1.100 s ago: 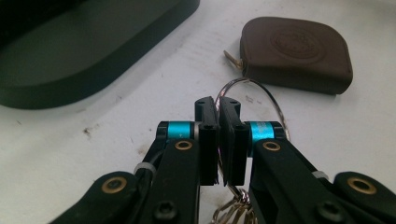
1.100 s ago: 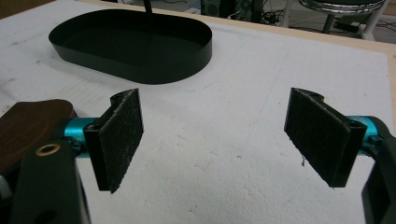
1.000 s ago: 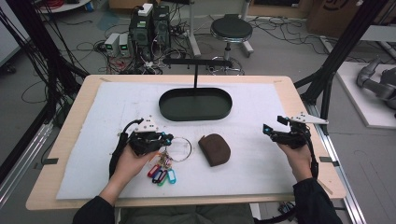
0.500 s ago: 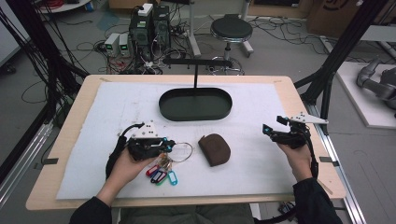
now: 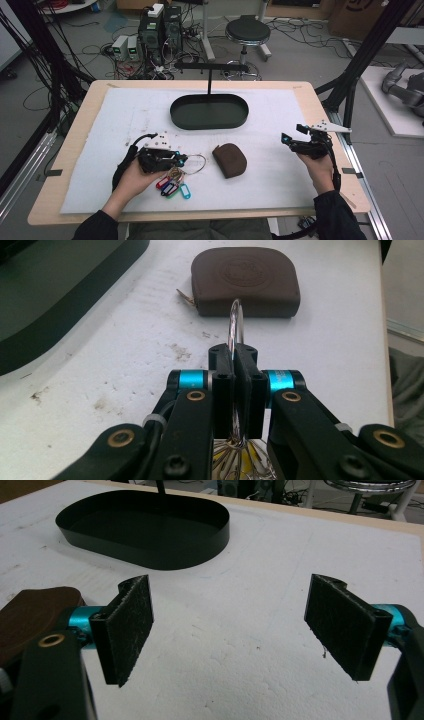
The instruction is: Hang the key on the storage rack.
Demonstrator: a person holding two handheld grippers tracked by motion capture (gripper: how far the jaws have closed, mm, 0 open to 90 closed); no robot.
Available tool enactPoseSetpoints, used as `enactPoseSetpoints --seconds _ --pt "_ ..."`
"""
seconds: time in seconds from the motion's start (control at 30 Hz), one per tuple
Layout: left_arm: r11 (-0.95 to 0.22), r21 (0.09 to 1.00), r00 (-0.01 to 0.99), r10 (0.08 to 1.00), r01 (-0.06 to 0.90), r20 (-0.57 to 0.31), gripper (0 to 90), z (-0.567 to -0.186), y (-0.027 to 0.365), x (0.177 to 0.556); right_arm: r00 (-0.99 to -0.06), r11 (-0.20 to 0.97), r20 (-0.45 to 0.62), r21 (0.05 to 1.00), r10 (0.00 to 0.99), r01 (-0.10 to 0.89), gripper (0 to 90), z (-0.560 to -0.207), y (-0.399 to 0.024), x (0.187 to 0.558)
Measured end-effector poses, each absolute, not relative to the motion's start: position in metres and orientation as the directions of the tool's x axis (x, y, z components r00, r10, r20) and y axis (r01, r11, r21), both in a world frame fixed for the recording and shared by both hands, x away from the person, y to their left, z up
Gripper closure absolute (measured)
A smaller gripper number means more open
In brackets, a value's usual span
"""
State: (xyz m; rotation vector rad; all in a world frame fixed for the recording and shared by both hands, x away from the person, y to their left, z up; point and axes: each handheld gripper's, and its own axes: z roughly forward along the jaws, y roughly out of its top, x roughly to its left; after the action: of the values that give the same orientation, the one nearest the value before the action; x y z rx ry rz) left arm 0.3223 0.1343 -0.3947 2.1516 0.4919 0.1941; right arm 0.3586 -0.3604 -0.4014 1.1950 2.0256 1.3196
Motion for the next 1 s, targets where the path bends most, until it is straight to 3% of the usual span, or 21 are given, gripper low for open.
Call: enactPoseSetpoints --seconds 0.4,1.0 --pt "-0.489 0.833 0.906 0.421 0.260 -0.036 86.5 -0.389 0.137 0.322 -0.530 0.175 0.086 0.889 0.844 0.423 20.1 -0.402 -0.360 0.359" --pt "-0.408 0.891 0.882 0.470 0.201 0.017 86.5 -0.350 0.140 0.331 -0.527 0.167 0.091 0.892 0.845 0.421 20.1 -0.402 -0.362 0.360"
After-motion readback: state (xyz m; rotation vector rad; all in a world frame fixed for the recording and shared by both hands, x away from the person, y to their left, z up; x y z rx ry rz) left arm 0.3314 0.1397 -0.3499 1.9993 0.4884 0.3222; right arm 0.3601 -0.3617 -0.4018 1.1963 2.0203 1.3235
